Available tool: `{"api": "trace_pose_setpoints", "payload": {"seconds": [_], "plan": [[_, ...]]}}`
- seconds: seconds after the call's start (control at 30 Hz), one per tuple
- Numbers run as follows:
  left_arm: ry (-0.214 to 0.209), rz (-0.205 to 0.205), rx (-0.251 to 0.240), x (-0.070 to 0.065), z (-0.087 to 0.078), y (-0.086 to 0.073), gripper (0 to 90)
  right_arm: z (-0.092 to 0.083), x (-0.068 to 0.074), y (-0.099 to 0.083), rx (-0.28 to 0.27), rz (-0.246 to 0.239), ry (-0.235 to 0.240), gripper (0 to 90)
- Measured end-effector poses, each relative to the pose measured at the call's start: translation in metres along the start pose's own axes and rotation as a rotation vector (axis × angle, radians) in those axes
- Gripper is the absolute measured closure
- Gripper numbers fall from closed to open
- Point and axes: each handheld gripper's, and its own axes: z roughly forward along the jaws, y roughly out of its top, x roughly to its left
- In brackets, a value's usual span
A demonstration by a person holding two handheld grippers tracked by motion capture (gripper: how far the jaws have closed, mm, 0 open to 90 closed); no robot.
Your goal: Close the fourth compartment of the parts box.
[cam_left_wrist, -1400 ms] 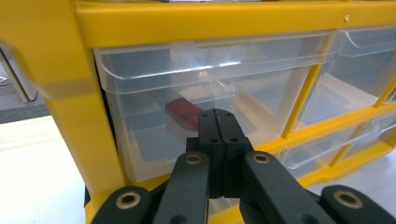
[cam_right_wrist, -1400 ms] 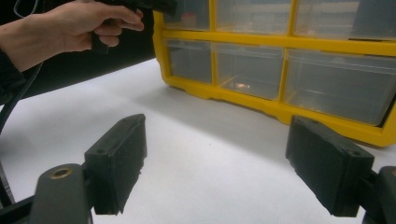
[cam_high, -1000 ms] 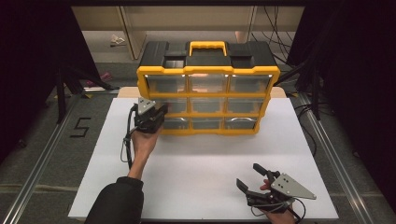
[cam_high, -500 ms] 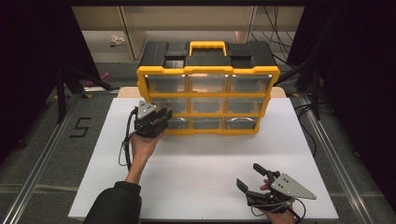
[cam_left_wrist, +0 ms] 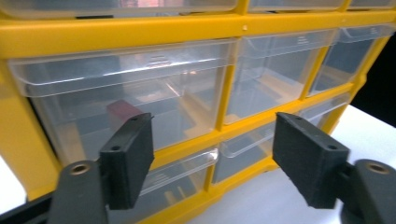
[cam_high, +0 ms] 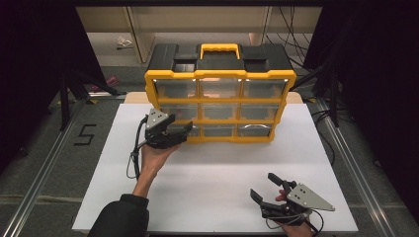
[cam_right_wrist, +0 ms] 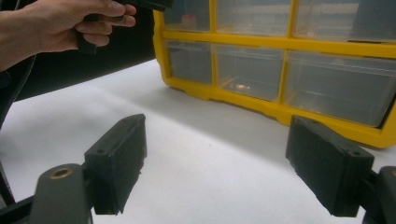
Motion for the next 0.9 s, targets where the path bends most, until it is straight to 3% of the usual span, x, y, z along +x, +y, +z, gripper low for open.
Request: {"api": "trace_pose_setpoints", "payload": {"seconds": [0.33,0.9], "plan": [[-0.053,0.014,-0.017,-0.009,-0.007,-0.001,20.6,0.000,0.000,0.000,0.000,-0.002,0.001,21.3],[-0.140,0.050,-0.047,-0.028,-0.017,-0.003,17.2,-0.001,0.000,0.001,0.001,-0.003,0.001,21.2]]}}
